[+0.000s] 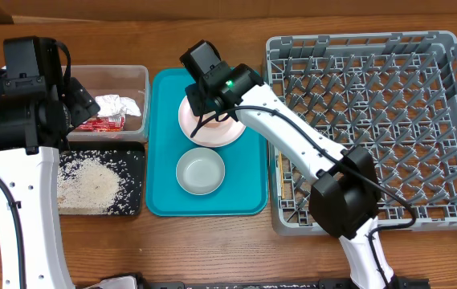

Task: Sort waste into correct bins and load items into the dishwasher
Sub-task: 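Lower the right gripper and grasp the white cup rim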

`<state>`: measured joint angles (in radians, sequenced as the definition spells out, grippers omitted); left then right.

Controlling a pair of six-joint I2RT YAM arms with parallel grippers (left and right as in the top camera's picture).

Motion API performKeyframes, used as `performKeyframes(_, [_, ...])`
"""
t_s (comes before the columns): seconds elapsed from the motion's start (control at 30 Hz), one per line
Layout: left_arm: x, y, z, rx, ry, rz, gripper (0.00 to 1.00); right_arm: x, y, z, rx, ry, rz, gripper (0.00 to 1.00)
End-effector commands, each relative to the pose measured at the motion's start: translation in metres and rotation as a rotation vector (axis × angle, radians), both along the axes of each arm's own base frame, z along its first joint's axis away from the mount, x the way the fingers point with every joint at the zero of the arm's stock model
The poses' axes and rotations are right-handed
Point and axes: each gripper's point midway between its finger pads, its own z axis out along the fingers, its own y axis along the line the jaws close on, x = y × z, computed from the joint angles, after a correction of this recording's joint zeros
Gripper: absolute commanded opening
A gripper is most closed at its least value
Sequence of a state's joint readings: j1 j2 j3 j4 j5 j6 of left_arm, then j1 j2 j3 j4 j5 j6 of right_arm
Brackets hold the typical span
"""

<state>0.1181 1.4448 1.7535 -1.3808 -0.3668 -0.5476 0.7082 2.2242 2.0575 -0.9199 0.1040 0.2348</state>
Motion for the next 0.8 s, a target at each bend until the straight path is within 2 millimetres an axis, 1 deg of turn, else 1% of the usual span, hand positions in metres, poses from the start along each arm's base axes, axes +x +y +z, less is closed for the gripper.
performKeyframes(0.0, [0.0,0.001,0.006,0.005,-0.016,-0.005,1.0,0.007,0.002,-0.012,-0.02,-0.006,-0.006,0.36])
performKeyframes(0.1, [0.0,0.001,0.006,0.005,-0.016,-0.005,1.0,0.009,0.005,-0.015,-0.013,-0.008,-0.003,0.36])
performKeyframes(0.2, [0.0,0.001,0.006,0.005,-0.016,-0.005,1.0,0.01,0.007,-0.019,-0.012,-0.009,-0.002,0.33])
performKeyframes(0.33, [0.0,0.001,0.006,0.005,-0.016,-0.005,1.0,0.01,0.007,-0.029,-0.023,0.005,-0.002,0.31])
performKeyframes(0.37, [0.0,0.001,0.006,0.005,-0.016,-0.005,1.0,0.01,0.007,-0.032,-0.026,0.008,-0.002,0.28])
performKeyframes(0.5, [0.0,0.001,0.006,0.005,-0.016,-0.005,1.0,0.01,0.007,-0.032,-0.027,0.009,-0.002,0.23])
performKeyframes(0.77, [0.0,0.001,0.006,0.005,-0.016,-0.004,1.0,0.008,0.006,-0.034,-0.036,0.019,-0.001,0.22])
